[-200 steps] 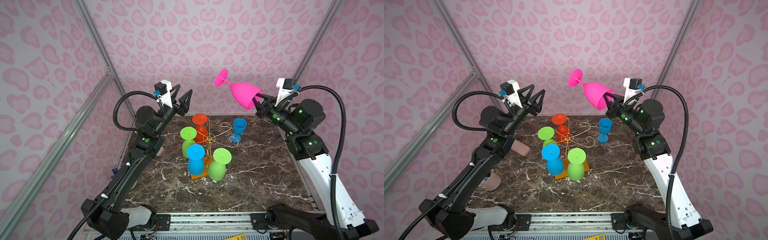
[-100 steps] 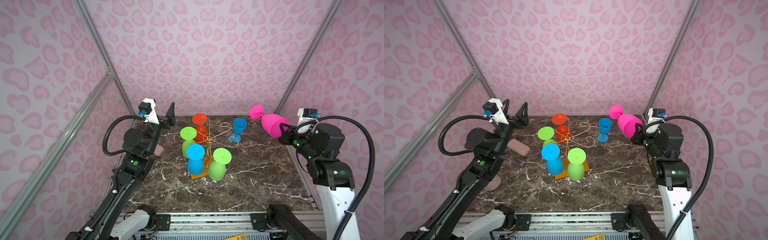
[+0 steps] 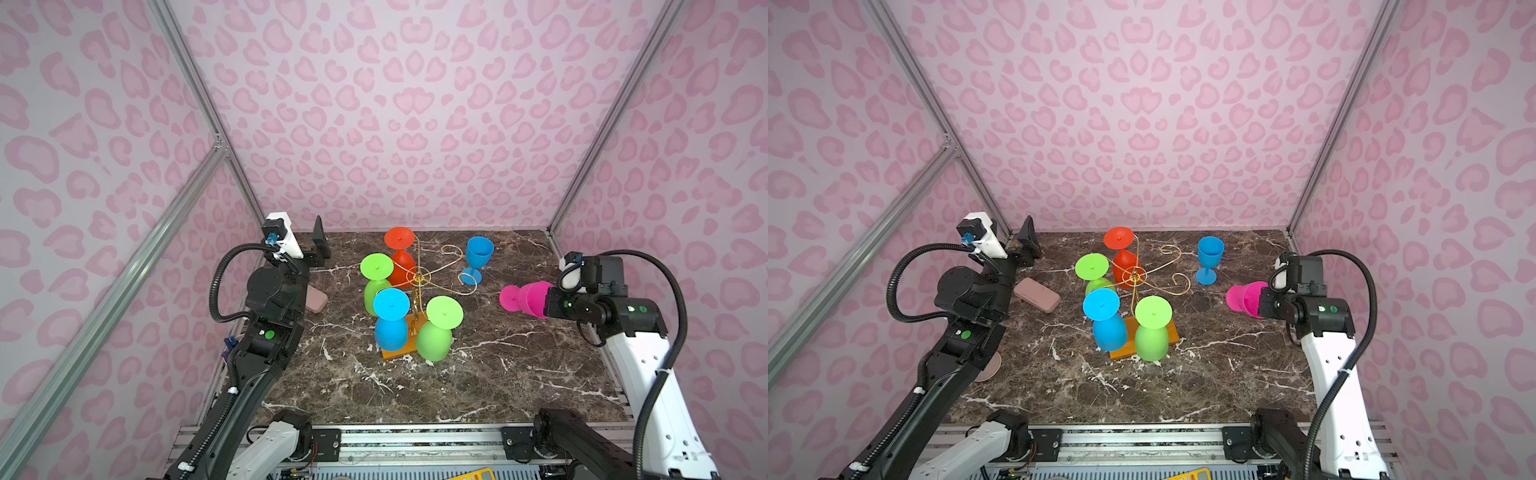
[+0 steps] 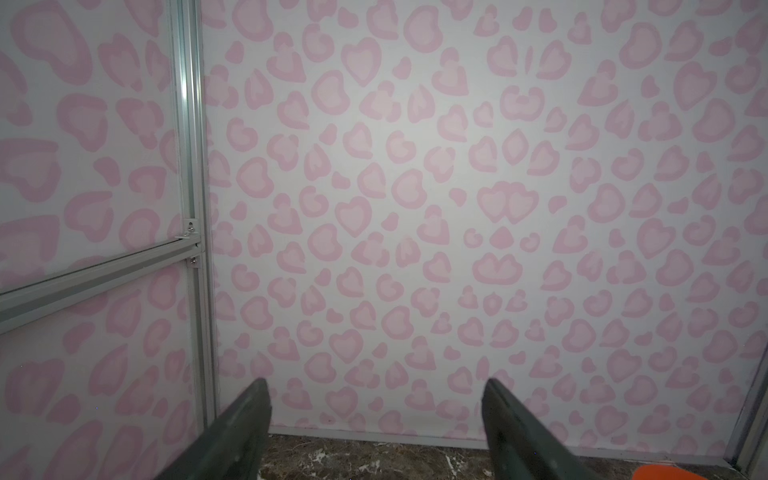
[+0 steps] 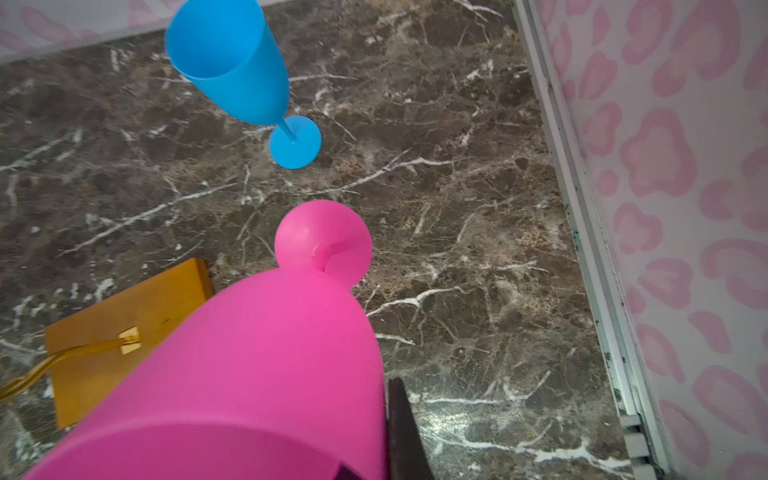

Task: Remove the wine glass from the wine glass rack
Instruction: 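Carry the pink glass with the right gripper beside the cyan glass, then set the pink glass upright on the table and release it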

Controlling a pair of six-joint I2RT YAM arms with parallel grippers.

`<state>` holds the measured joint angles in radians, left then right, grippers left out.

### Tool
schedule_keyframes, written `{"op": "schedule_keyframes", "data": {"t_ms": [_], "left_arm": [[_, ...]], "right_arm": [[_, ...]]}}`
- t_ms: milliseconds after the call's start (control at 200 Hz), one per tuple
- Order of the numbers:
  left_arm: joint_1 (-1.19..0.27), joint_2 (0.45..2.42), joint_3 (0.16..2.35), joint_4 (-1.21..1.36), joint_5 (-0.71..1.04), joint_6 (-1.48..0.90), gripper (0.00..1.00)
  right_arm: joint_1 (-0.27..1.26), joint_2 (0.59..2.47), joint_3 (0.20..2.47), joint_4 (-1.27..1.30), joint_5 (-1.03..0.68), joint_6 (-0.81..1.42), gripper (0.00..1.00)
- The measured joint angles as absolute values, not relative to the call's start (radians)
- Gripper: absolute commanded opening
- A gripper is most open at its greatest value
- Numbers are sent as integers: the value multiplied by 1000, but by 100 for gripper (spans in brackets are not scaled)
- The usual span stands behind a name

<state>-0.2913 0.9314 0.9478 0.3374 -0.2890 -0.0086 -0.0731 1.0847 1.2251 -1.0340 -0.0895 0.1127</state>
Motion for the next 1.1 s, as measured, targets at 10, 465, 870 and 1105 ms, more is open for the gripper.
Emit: {"op": "schedule_keyframes", "data": {"t_ms": [10,465,870,1105], "left_arm": [[-289,931,945,337,-289,-11,82],[-241,879,841,337,-375,-72,96],[-226,879,828,332,-393,-86,97],[-223,880,826,327,-393,-87,97]], "right_arm": [[-73,1096,1224,-1032,-83,113,0],[-72,1634,1559,-933,23,112,0],[-64,1936,1874,-1000,34,76,0],[-39,2044,2006,-1067,38,59,0]]}}
